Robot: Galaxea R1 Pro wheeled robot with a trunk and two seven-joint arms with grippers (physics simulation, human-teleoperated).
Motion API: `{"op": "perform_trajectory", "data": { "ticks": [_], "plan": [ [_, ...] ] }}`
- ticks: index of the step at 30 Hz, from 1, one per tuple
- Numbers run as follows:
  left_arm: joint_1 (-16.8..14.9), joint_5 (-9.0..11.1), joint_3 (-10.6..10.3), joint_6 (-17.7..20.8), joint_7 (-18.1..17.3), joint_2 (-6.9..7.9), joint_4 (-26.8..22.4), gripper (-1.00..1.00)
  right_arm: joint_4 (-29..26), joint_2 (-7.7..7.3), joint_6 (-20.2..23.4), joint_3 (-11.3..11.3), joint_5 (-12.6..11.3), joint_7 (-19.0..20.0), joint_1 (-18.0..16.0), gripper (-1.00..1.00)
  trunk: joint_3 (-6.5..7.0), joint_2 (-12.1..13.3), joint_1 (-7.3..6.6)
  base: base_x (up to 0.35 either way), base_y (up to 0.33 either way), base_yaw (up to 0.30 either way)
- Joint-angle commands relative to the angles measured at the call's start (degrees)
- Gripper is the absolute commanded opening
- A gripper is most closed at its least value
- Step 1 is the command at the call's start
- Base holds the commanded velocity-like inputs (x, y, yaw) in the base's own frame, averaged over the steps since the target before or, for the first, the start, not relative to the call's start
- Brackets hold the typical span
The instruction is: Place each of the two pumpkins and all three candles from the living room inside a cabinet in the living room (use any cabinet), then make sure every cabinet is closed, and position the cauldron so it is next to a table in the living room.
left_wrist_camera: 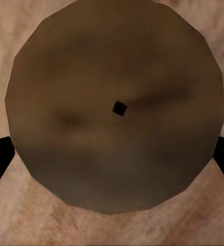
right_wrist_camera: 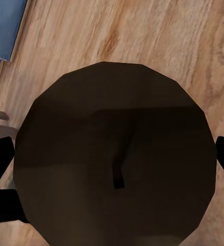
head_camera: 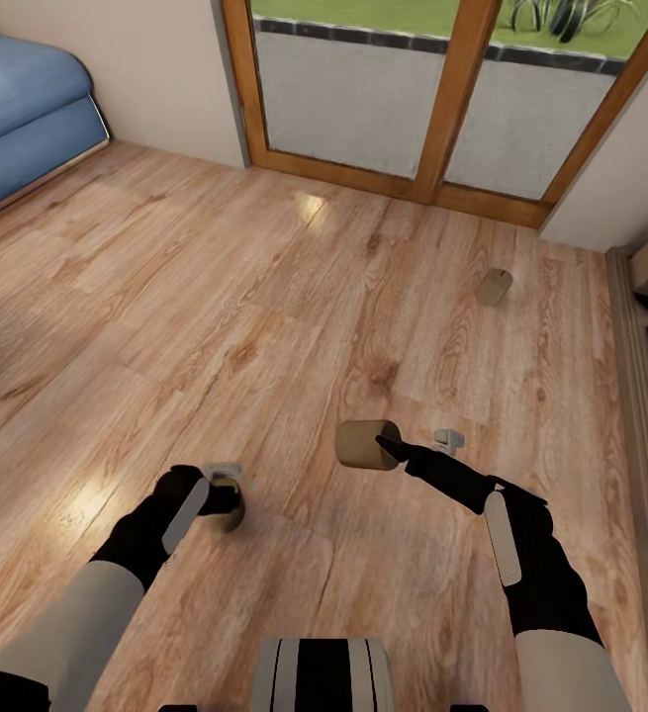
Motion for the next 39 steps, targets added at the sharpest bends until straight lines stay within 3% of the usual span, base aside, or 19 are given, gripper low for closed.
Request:
{"op": "perform_trajectory", "data": {
  "ticks": [1,4,9,15,21,27,39],
  "plan": [
    [0.0,0.2,0.3,1.2,0.0,0.05,-0.7,-1.00,0.0,0.00,0.0,0.0,-0.1,0.0,0.0,-1.00,0.00,0.0,0.00,0.000,0.000,0.000],
    [0.1,0.1,0.7,3.0,0.0,0.19,-2.7,-1.00,0.0,-0.02,0.0,0.0,-0.1,0.0,0.0,-1.00,0.00,0.0,0.00,0.000,0.000,0.000],
    [0.2,0.3,0.8,3.4,0.0,1.71,-4.8,-1.00,-0.1,-0.01,0.0,0.0,-0.1,0.0,0.0,-1.00,0.00,0.0,0.00,0.000,0.000,0.000],
    [0.2,0.3,0.8,3.4,0.0,1.82,-5.3,-1.00,-0.1,-0.06,0.0,0.0,-0.1,0.0,0.0,-1.00,0.00,0.0,0.00,0.000,0.000,0.000],
    [1.0,0.3,0.8,3.7,0.0,1.88,-10.6,-1.00,-0.1,-0.05,0.0,0.0,-0.1,0.0,0.0,-1.00,0.00,0.0,0.00,0.000,0.000,0.000],
    [1.1,0.3,1.5,7.5,0.0,2.14,-14.7,-1.00,0.0,-0.06,0.0,0.0,0.0,-0.4,0.0,-1.00,0.00,0.0,0.00,0.000,0.000,0.000],
    [1.1,0.6,2.3,7.9,-0.1,2.42,-17.3,-1.00,0.0,-0.22,-0.6,0.0,2.1,-2.3,0.0,-1.00,0.00,0.0,0.00,0.000,0.000,0.000]
  ]
}}
